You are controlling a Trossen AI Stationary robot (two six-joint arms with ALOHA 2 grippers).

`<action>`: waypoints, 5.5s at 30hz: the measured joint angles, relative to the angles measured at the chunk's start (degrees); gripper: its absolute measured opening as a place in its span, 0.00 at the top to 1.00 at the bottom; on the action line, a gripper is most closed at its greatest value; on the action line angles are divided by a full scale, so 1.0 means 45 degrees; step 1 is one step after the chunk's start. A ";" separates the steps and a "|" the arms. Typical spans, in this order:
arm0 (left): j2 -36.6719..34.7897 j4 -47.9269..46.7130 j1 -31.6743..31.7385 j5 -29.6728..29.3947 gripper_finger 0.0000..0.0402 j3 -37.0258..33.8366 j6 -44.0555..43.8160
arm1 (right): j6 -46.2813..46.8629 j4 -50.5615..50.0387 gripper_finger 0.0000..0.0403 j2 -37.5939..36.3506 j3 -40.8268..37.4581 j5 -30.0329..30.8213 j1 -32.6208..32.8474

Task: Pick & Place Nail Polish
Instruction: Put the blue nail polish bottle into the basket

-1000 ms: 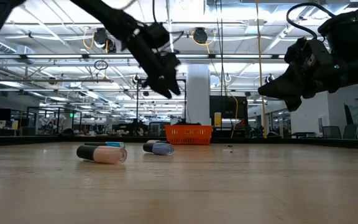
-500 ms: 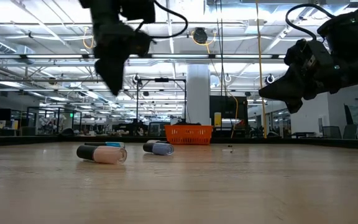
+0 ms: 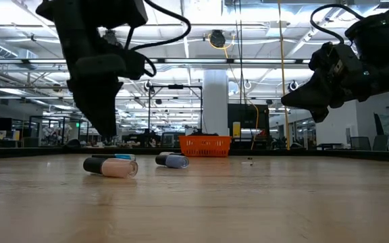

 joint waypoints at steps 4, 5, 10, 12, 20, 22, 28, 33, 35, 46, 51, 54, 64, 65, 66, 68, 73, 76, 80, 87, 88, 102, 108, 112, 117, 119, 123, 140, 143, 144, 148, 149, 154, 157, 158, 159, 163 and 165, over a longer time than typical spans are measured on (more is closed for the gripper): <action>0.0080 0.0200 0.0060 0.0186 0.43 -0.0254 -0.0518 | -0.0003 0.0002 1.00 0.0000 -0.0003 0.0004 0.0000; 0.0083 0.0229 0.0058 0.0304 0.43 -0.0296 -0.0552 | -0.0005 0.0002 1.00 0.0000 0.0000 0.0007 0.0000; 0.0079 0.0480 0.0035 0.0721 0.43 -0.0379 -0.0576 | -0.0005 -0.0007 1.00 0.0000 -0.0002 0.0007 0.0000; 0.0095 0.0615 0.0034 0.0861 0.43 -0.0379 -0.0592 | -0.0046 -0.0003 1.00 0.0000 -0.0001 0.0007 0.0000; 0.0625 0.1084 0.0034 0.1159 0.43 -0.0384 -0.0450 | -0.0199 -0.0010 1.00 0.0000 -0.0001 0.0012 0.0000; 0.0742 0.1063 0.0034 0.1163 0.43 -0.0379 -0.0482 | -0.0201 -0.0106 1.00 0.0002 -0.0001 0.0011 0.0000; 0.1235 0.1091 0.0034 0.1163 0.43 -0.0379 -0.0441 | -0.0204 -0.0067 1.00 0.0001 -0.0002 0.0012 0.0000; 0.1413 0.1075 0.0034 0.1187 0.43 -0.0379 -0.0364 | -0.0204 -0.0108 1.00 0.0010 -0.0003 0.0007 0.0000; 0.1478 0.1085 0.0034 0.1135 0.43 -0.0379 -0.0230 | -0.0204 -0.0091 1.00 0.0010 -0.0002 0.0007 0.0000; 0.1700 0.1143 0.0034 0.1105 0.43 -0.0340 0.0030 | -0.0201 -0.0104 1.00 0.0015 0.0002 0.0012 0.0000; 0.1710 0.1074 0.0034 0.1138 0.43 -0.0345 0.0269 | -0.0204 -0.0100 1.00 0.0015 0.0002 0.0012 0.0000; 0.1710 0.1060 0.0034 0.1144 0.43 -0.0345 0.0317 | -0.0204 -0.0103 1.00 0.0015 -0.0003 0.0012 0.0000; 0.1719 0.1027 0.0034 0.1163 0.43 -0.0360 0.0326 | -0.0204 -0.0105 1.00 0.0015 0.0000 0.0010 0.0000; 0.1719 0.1027 0.0034 0.1163 0.43 -0.0360 0.0326 | -0.0204 -0.0105 1.00 0.0015 -0.0003 0.0011 0.0000; 0.1724 0.1027 0.0034 0.1165 0.43 -0.0360 0.0326 | -0.0204 -0.0105 1.00 0.0015 0.0000 0.0012 0.0000; 0.1729 0.1022 0.0031 0.1166 0.43 -0.0360 0.0331 | -0.0204 -0.0105 1.00 0.0015 -0.0001 0.0012 0.0000; 0.1729 0.1016 0.0034 0.1168 0.45 -0.0365 0.0355 | -0.0204 -0.0105 1.00 0.0015 -0.0001 0.0011 0.0000; 0.1729 0.0977 0.0039 0.1153 0.53 -0.0370 0.0351 | -0.0204 -0.0105 1.00 0.0015 -0.0002 0.0010 0.0000; 0.1734 0.1004 0.0045 0.1166 0.68 -0.0374 0.0359 | -0.0204 -0.0105 1.00 0.0015 0.0001 0.0012 0.0000; 0.1729 0.1041 0.0034 0.1226 0.91 -0.0369 0.1191 | -0.0204 -0.0105 1.00 0.0015 0.0001 0.0012 0.0000; 0.1729 0.1041 0.0034 0.1225 0.91 -0.0369 0.1346 | -0.0204 -0.0105 1.00 0.0015 0.0001 0.0012 0.0000; 0.1477 0.0913 0.0034 -0.0722 0.91 0.0340 0.3634 | -0.0199 -0.0110 1.00 0.0015 0.0002 0.0012 0.0000; 0.1479 0.0718 -0.0176 -0.2852 0.91 0.0889 0.7109 | -0.0199 -0.0105 1.00 0.0015 0.0002 0.0017 0.0000; 0.1477 0.0750 -0.0630 -0.4946 0.90 0.1110 1.0074 | -0.0200 -0.0105 1.00 0.0015 -0.0002 0.0017 0.0000; 0.1477 0.0688 -0.0644 -0.7010 0.90 0.1665 1.1421 | -0.0202 -0.0105 1.00 0.0015 0.0001 0.0018 0.0000; 0.1474 0.0627 -0.0595 -0.7730 0.91 0.1962 1.1860 | -0.0202 -0.0105 1.00 0.0015 0.0000 0.0022 0.0000; 0.1462 0.0671 -0.0597 -0.8633 0.91 0.2501 1.2524 | -0.0199 -0.0105 1.00 0.0015 0.0002 0.0022 0.0000; 0.1452 0.5875 0.2502 -0.2660 0.91 0.2885 1.4843 | -0.0174 -0.0105 1.00 0.0015 -0.0003 0.0022 0.0000; 0.1452 0.7439 0.3826 -0.0611 0.90 0.2885 1.5398 | -0.0185 -0.0105 1.00 0.0015 -0.0003 0.0022 0.0000; 0.1452 0.7918 0.4283 0.0197 0.90 0.2885 1.5451 | -0.0185 -0.0105 1.00 0.0015 0.0001 0.0022 0.0000; 0.1452 0.9732 0.6114 0.2493 0.91 0.2885 1.4643 | -0.0152 -0.0105 1.00 0.0015 -0.0002 0.0022 0.0000; 0.1449 1.0039 0.6537 0.2756 0.91 0.2890 1.4301 | -0.0129 -0.0101 1.00 0.0015 0.0002 0.0022 0.0000; 0.1563 1.0805 0.8282 0.3283 0.91 0.2899 1.1847 | -0.0112 -0.0100 1.00 0.0015 -0.0003 0.0097 0.0000; 0.1756 1.0794 0.9021 0.3499 0.91 0.2909 1.0438 | -0.0126 -0.0092 1.00 0.0015 0.0001 0.0281 0.0000; 0.1809 1.0710 0.9218 0.3495 0.91 0.2909 0.9973 | -0.0141 -0.0081 1.00 0.0015 -0.0003 0.0393 -0.0005; 0.1842 1.0470 0.9377 0.3508 0.91 0.2905 0.9576 | -0.0141 -0.0033 1.00 0.0015 -0.0001 0.0425 -0.0005; 0.2244 0.9663 0.9532 0.3507 0.91 0.3196 0.8867 | -0.0185 0.0199 1.00 0.0019 0.0000 0.0422 -0.0020; 0.2719 0.8996 0.9499 0.3498 0.91 0.3708 0.8826 | -0.0213 0.0338 1.00 0.0015 -0.0003 0.0443 -0.0025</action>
